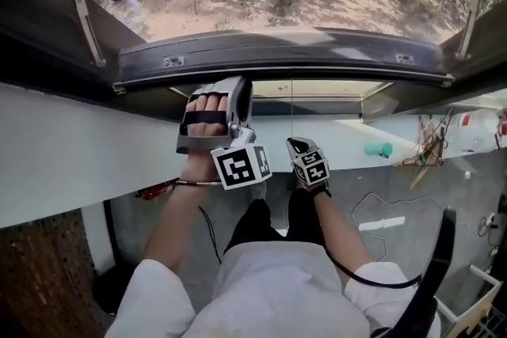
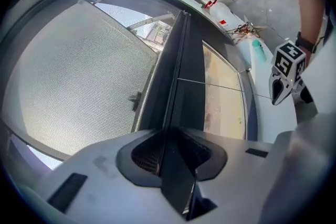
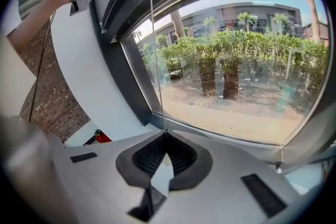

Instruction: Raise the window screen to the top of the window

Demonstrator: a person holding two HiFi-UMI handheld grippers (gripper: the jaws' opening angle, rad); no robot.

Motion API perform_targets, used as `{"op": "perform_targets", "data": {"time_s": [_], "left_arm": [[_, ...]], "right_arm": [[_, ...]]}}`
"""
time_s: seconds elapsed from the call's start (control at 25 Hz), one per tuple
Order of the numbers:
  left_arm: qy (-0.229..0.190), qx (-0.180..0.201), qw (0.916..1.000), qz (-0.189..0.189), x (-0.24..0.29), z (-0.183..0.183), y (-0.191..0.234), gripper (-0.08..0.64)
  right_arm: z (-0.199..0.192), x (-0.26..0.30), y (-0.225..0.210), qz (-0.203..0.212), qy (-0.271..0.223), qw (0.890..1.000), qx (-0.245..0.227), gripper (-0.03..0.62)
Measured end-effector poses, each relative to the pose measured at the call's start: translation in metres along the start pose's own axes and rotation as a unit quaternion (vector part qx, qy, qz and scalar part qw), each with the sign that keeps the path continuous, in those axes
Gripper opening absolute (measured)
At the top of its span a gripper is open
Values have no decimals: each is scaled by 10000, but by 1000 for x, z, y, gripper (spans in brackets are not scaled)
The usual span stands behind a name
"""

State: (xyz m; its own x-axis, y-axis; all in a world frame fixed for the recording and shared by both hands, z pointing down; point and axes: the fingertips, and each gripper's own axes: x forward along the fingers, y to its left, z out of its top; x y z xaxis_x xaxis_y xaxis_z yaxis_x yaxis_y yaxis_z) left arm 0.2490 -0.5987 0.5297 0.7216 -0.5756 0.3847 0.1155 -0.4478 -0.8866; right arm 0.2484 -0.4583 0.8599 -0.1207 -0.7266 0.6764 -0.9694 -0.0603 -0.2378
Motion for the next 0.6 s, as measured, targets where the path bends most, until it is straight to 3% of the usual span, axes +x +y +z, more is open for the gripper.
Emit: {"op": "perform_targets", "data": {"time_s": [0.24,0.6], "left_arm": [[-95,-134,9998,-84,-8,2,12,80],[-282,-182,9980,537,-23,16,54,46]], "right_arm": [[0,-26,7,-4,-126,9999,93,-11],[33,-41,23,25,-580,9983,-102,-11]]}}
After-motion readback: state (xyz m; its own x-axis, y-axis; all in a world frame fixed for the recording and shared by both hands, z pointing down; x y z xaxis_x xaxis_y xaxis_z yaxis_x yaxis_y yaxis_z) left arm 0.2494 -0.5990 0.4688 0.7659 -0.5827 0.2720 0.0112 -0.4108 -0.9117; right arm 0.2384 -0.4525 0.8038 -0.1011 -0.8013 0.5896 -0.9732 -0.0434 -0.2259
